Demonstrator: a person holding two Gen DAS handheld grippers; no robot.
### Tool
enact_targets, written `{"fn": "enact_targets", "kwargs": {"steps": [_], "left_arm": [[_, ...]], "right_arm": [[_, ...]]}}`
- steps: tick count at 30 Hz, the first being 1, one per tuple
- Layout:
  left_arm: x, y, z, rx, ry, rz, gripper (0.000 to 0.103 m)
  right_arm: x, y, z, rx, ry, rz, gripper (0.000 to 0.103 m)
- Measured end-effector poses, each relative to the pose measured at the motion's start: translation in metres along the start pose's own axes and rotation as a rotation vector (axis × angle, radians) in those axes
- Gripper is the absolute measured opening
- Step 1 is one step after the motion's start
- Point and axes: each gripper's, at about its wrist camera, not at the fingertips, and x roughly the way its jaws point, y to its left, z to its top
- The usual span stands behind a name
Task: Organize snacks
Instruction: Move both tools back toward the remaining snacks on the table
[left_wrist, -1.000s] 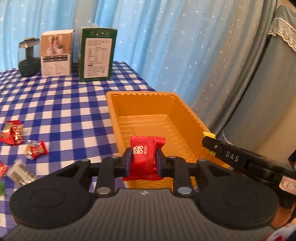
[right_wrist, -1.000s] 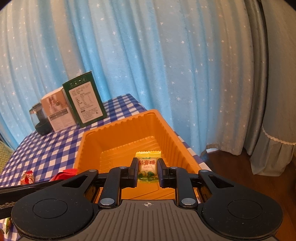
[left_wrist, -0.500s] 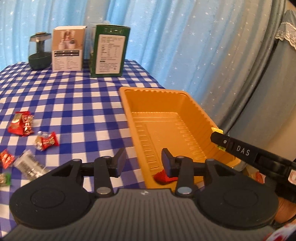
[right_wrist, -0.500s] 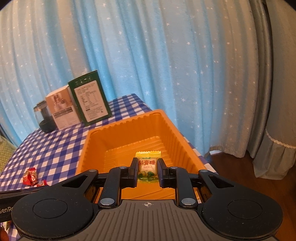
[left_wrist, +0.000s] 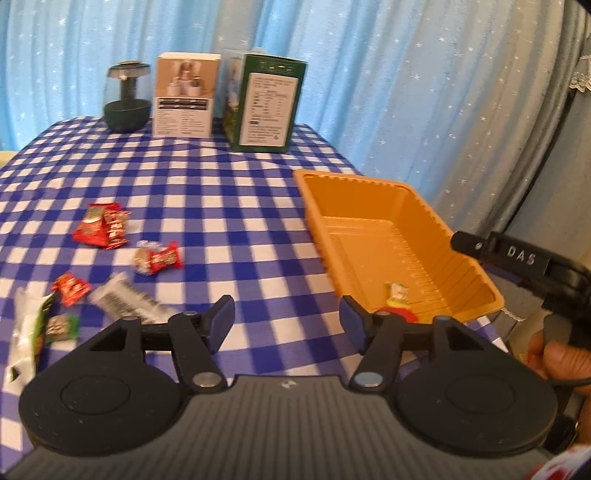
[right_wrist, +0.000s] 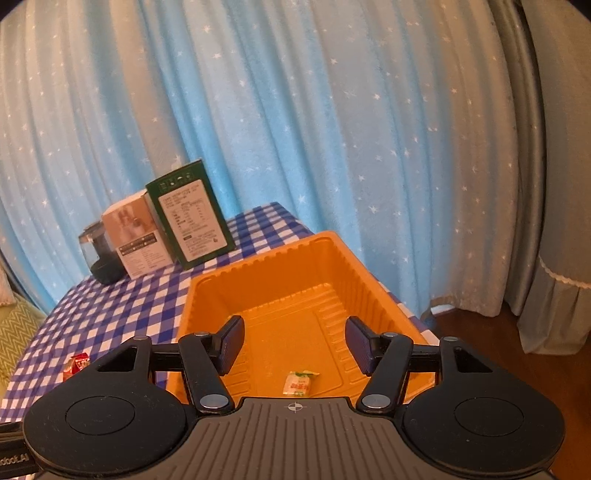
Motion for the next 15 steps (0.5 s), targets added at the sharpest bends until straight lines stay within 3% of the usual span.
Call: {"fn": "enact_targets", "kwargs": {"steps": [15], "left_arm": [[-0.055,0.068,-0.018,-0.06,-0.025,0.148,0.071]], "right_arm": [[-0.01,0.082,-0.03,-0.205,0.035,0.176,0.061]]}}
